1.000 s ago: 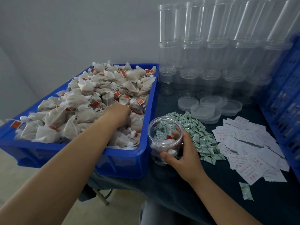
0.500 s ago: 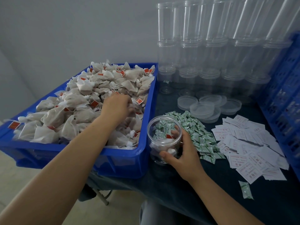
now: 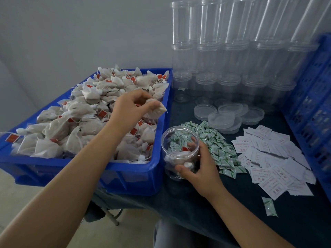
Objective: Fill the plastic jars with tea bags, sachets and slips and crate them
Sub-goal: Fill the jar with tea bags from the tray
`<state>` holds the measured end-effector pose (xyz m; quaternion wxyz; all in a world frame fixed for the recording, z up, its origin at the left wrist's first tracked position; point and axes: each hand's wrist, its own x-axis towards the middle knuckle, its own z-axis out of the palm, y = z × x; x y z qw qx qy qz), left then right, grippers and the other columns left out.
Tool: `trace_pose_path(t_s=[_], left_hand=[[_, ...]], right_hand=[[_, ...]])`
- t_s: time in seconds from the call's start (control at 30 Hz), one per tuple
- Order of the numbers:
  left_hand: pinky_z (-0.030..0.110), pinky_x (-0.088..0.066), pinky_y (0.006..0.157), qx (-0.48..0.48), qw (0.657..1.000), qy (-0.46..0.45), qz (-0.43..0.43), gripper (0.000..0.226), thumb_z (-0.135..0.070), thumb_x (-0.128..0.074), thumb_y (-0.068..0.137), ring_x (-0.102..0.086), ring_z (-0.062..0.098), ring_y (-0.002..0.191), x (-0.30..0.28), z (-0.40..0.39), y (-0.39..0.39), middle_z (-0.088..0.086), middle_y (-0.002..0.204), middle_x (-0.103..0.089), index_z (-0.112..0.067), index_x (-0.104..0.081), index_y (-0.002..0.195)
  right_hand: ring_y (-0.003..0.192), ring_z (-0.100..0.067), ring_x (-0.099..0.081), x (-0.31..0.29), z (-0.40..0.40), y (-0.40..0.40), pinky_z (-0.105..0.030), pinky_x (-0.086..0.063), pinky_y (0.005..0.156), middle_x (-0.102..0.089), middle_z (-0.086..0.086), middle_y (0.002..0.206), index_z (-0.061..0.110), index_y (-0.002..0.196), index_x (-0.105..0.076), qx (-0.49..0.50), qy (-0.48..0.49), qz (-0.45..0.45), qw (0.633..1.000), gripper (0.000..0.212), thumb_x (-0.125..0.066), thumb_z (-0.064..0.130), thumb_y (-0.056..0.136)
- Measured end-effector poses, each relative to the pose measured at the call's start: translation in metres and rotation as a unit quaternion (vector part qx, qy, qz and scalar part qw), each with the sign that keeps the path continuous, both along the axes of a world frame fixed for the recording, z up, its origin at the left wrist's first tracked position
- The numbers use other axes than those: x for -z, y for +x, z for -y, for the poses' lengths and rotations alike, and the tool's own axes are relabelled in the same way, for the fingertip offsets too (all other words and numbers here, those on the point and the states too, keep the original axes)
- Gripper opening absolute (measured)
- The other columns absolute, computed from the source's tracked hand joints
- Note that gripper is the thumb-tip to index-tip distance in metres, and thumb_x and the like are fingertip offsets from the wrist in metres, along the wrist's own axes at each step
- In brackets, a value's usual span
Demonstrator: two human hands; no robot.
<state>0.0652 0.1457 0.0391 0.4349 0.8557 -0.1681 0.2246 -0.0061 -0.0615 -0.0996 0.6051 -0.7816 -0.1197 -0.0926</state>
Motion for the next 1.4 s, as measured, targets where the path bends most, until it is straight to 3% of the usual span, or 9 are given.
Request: trace_pose_path(t_s=[0.1, 0.27, 0.5, 0.6, 0.87, 1.03, 1.1, 1.2, 1.4], left_hand=[[0.018, -0.054, 0.069, 0.055, 0.995, -0.071, -0.031, 0.015, -0.032, -0.07, 0.076, -0.065, 0.005, 0.073, -0.008, 0.01, -0.008, -0.008, 0.079, -0.069, -0.021, -0.068, 0.086], [0.016, -0.054, 0.065, 0.153, 0.984, -0.051, -0.078, 0.02, -0.037, -0.069, 0.07, -0.067, 0.006, 0.071, -0.016, 0.024, -0.02, -0.008, 0.077, -0.071, -0.022, -0.068, 0.082], [0.008, -0.048, 0.071, 0.205, 0.964, 0.16, -0.057, 0.012, -0.032, -0.076, 0.074, -0.062, -0.005, 0.079, -0.011, 0.039, -0.027, -0.018, 0.078, -0.067, -0.034, -0.067, 0.082], [0.011, -0.049, 0.072, 0.218, 0.946, 0.24, -0.006, 0.016, -0.032, -0.075, 0.075, -0.06, -0.001, 0.081, -0.008, 0.046, -0.028, -0.012, 0.081, -0.069, -0.023, -0.071, 0.088], [0.01, -0.036, 0.062, 0.245, 0.876, 0.415, -0.022, 0.012, -0.014, -0.062, 0.084, -0.047, 0.001, 0.063, -0.001, 0.066, -0.03, -0.018, 0.074, -0.053, -0.021, -0.07, 0.09], [0.008, -0.03, 0.056, 0.241, 0.842, 0.479, -0.068, 0.016, -0.016, -0.058, 0.086, -0.048, -0.01, 0.061, -0.008, 0.072, -0.028, -0.024, 0.062, -0.045, -0.03, -0.067, 0.086], [0.009, -0.028, 0.052, 0.24, 0.824, 0.507, -0.077, 0.019, -0.015, -0.056, 0.086, -0.047, -0.002, 0.057, -0.008, 0.077, -0.027, -0.019, 0.06, -0.046, -0.031, -0.061, 0.077], [0.011, -0.026, 0.051, 0.235, 0.781, 0.57, -0.103, 0.018, -0.015, -0.052, 0.09, -0.042, 0.002, 0.057, -0.005, 0.084, -0.025, -0.015, 0.063, -0.045, -0.023, -0.067, 0.087], [0.014, -0.027, 0.052, 0.245, 0.722, 0.616, -0.2, 0.016, -0.02, -0.052, 0.094, -0.041, 0.005, 0.06, -0.009, 0.097, -0.02, -0.012, 0.068, -0.046, -0.015, -0.067, 0.097]], right_hand=[[0.127, 0.005, -0.05, -0.001, 0.0, -0.001, -0.015, -0.043, 0.1, -0.047, 0.029, 0.136, 0.067, 0.127, -0.033, 0.0, -0.001, 0.001, 1.0, 0.082, -0.077, 0.065, 0.058], [0.128, -0.001, -0.052, -0.003, 0.0, -0.001, -0.032, -0.046, 0.107, -0.049, 0.022, 0.137, 0.058, 0.129, -0.034, 0.001, -0.003, -0.004, 1.0, 0.082, -0.077, 0.061, 0.059], [0.127, -0.008, -0.054, -0.006, 0.0, -0.002, -0.043, -0.047, 0.107, -0.054, 0.006, 0.139, 0.038, 0.141, -0.036, 0.006, -0.002, -0.012, 1.0, 0.092, -0.077, 0.057, 0.061], [0.127, -0.011, -0.054, -0.006, 0.0, -0.002, -0.045, -0.046, 0.106, -0.055, 0.004, 0.139, 0.026, 0.146, -0.039, 0.01, -0.004, -0.016, 1.0, 0.099, -0.077, 0.056, 0.06], [0.127, -0.007, -0.053, -0.006, 0.0, -0.002, -0.041, -0.046, 0.107, -0.055, 0.006, 0.138, 0.024, 0.144, -0.042, 0.004, -0.004, -0.01, 1.0, 0.095, -0.078, 0.054, 0.061], [0.125, 0.003, -0.051, -0.006, 0.0, -0.002, -0.028, -0.046, 0.105, -0.053, 0.016, 0.137, 0.046, 0.135, -0.039, -0.001, 0.0, -0.008, 1.0, 0.083, -0.077, 0.055, 0.061], [0.126, 0.002, -0.051, -0.005, 0.001, -0.001, -0.029, -0.046, 0.105, -0.053, 0.014, 0.137, 0.044, 0.136, -0.04, 0.0, 0.003, -0.006, 1.0, 0.085, -0.077, 0.056, 0.061], [0.128, -0.004, -0.051, -0.002, 0.001, 0.0, -0.031, -0.046, 0.106, -0.053, 0.01, 0.139, 0.039, 0.139, -0.04, -0.001, 0.002, 0.004, 1.0, 0.088, -0.077, 0.056, 0.062], [0.125, 0.005, -0.05, -0.001, 0.001, 0.0, -0.012, -0.043, 0.097, -0.051, 0.018, 0.139, 0.056, 0.13, -0.036, 0.002, 0.0, 0.005, 1.0, 0.081, -0.078, 0.058, 0.061]])
